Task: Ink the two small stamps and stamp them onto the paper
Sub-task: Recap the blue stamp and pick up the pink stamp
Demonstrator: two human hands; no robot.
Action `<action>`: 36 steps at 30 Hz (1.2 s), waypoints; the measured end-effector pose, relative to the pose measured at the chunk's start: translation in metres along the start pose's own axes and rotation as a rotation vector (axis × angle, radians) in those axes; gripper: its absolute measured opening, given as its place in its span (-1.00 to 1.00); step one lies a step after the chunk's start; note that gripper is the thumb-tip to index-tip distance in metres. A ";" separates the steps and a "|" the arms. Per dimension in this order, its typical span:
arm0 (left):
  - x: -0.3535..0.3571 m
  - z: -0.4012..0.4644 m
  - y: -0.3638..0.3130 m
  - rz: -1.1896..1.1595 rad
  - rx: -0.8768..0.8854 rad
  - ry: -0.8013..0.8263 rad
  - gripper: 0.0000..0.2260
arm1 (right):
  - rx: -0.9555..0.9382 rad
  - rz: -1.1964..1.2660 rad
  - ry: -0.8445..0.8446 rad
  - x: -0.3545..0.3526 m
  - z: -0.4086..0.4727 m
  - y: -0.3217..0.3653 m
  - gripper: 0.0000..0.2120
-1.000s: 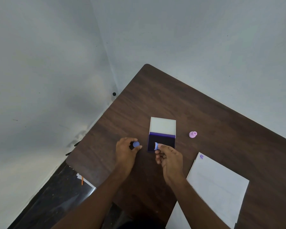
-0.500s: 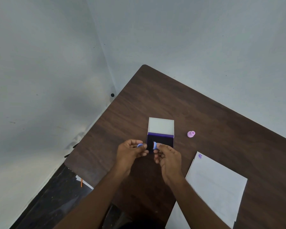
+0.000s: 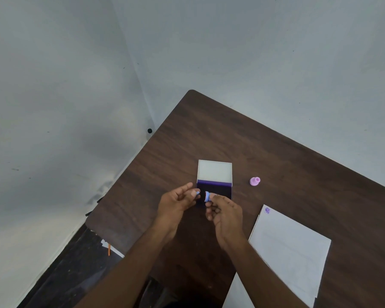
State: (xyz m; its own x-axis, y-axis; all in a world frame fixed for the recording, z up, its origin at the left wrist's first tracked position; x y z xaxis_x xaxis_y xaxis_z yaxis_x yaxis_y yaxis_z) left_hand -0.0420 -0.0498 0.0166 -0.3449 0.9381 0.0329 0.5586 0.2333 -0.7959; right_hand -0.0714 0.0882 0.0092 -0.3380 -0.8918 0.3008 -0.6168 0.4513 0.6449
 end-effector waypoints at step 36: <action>0.004 0.005 0.008 0.162 0.180 -0.026 -0.76 | -0.129 -0.124 0.123 0.004 -0.001 0.004 -0.90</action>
State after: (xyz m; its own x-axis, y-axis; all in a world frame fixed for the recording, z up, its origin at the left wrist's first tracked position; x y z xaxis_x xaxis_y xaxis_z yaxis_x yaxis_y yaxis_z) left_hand -0.0423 -0.0449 0.0074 -0.2820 0.9521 -0.1180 0.4659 0.0284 -0.8844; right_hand -0.0741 0.0868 0.0140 -0.1708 -0.9410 0.2921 -0.5497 0.3370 0.7644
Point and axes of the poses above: each hand's wrist, its own z-axis towards the middle knuckle, its own x-axis out of the palm, y = z × x, the point moved 1 cm from there along z, towards the middle knuckle, and after that the axes turned 13 degrees about z, right-handed, at the moved point
